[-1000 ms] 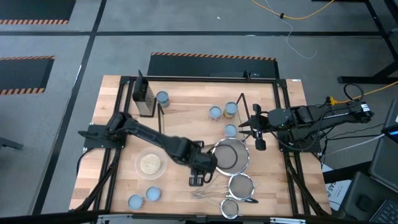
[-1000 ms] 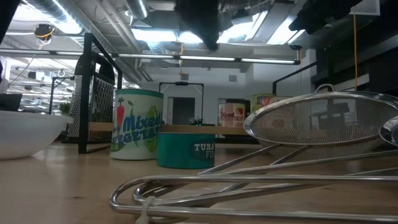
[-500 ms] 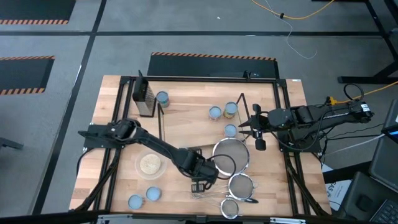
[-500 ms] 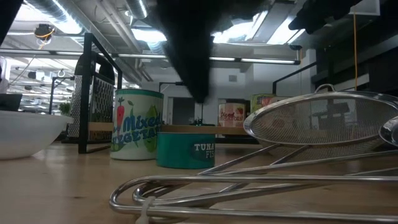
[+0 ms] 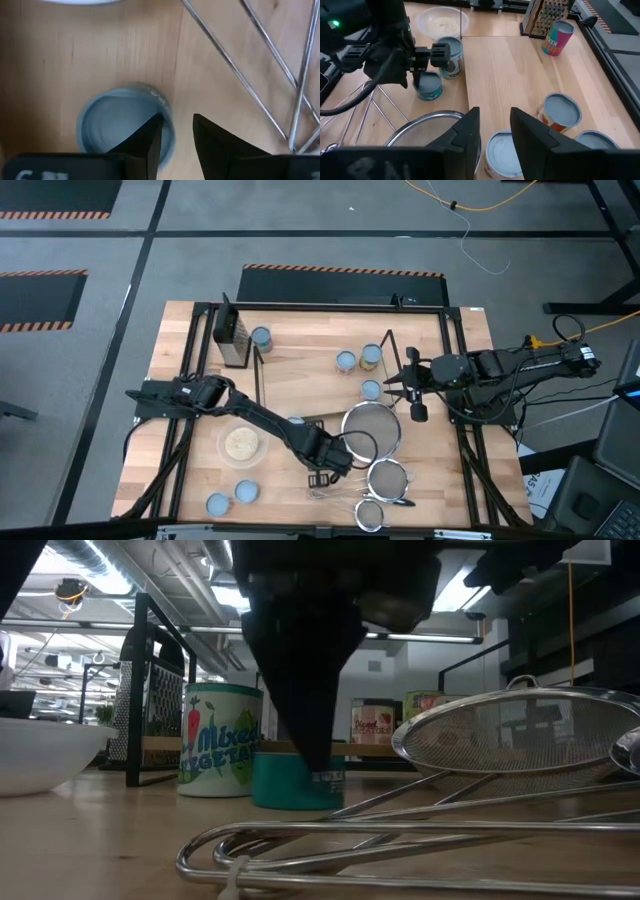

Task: Pick and place cans onto a shelf
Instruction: Put the small green can on the shelf

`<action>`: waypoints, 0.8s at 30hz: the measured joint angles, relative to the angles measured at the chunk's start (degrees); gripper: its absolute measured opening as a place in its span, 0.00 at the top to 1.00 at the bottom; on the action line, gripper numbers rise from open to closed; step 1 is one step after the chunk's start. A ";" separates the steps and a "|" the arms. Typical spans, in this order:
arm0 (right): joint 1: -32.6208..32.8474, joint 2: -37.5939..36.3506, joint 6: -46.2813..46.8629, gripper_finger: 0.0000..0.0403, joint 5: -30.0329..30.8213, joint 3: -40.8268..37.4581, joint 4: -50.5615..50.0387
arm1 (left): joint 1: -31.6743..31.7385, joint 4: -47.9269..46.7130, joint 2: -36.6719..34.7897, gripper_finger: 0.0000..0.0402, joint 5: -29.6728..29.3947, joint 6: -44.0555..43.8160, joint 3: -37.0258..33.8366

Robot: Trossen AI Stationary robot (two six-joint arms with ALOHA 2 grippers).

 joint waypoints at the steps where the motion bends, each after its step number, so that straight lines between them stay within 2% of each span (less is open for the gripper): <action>1: 0.00 -0.01 0.02 0.72 -0.01 0.02 0.01 | 0.08 -0.15 -0.05 0.74 0.02 0.00 0.00; 8: 0.00 0.03 0.02 0.72 0.00 0.02 -0.08 | 0.07 -0.49 -0.03 0.77 -0.11 0.48 -0.01; 18: 0.00 0.03 0.02 0.72 0.00 0.02 -0.08 | 0.07 -0.71 -0.03 0.97 -0.49 1.39 -0.01; 24: 0.01 0.03 0.02 0.72 0.00 0.02 -0.10 | 0.09 -0.91 0.04 0.99 0.78 2.17 0.74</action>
